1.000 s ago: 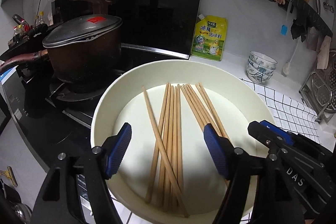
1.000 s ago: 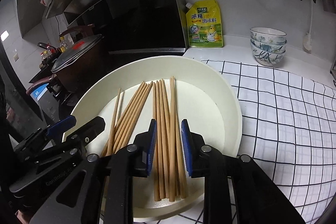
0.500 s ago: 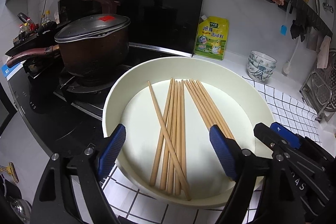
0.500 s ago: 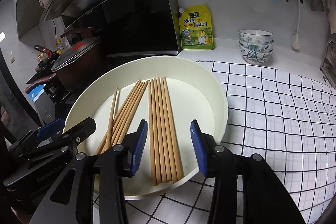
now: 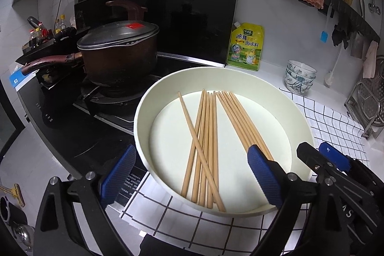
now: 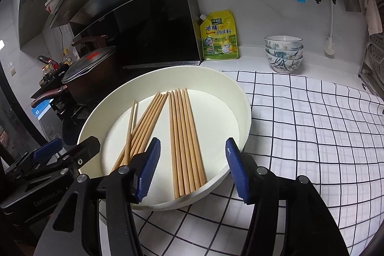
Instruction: Organize utensils
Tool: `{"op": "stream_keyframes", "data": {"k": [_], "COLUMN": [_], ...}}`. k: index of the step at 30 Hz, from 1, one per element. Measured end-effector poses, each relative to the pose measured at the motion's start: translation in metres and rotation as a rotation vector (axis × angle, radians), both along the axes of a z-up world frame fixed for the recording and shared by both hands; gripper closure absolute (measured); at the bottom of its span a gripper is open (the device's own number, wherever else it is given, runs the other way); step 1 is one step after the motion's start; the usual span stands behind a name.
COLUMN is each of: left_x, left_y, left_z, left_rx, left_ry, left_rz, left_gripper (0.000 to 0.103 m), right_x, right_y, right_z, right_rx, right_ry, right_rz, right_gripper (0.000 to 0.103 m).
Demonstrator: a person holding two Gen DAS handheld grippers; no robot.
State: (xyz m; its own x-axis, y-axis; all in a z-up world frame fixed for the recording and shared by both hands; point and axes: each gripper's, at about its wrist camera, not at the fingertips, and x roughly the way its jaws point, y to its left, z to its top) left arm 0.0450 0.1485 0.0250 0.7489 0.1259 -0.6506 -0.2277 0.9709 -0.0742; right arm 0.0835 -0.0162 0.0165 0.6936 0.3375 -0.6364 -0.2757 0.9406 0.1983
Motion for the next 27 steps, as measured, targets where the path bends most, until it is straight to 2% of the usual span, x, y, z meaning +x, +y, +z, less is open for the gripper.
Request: {"op": "stream_keyframes", "data": {"k": [27], "left_x": [-0.013], "left_y": [-0.005], "left_z": [0.001], "left_rx": [0.037], "left_ry": [0.032], "left_rz": [0.046], "left_gripper": [0.006], "right_x": [-0.015], "right_y": [-0.014], "right_z": [0.003], "right_rx": [0.02], "right_ry": [-0.01], "right_rz": [-0.007], "right_gripper": [0.045]}}
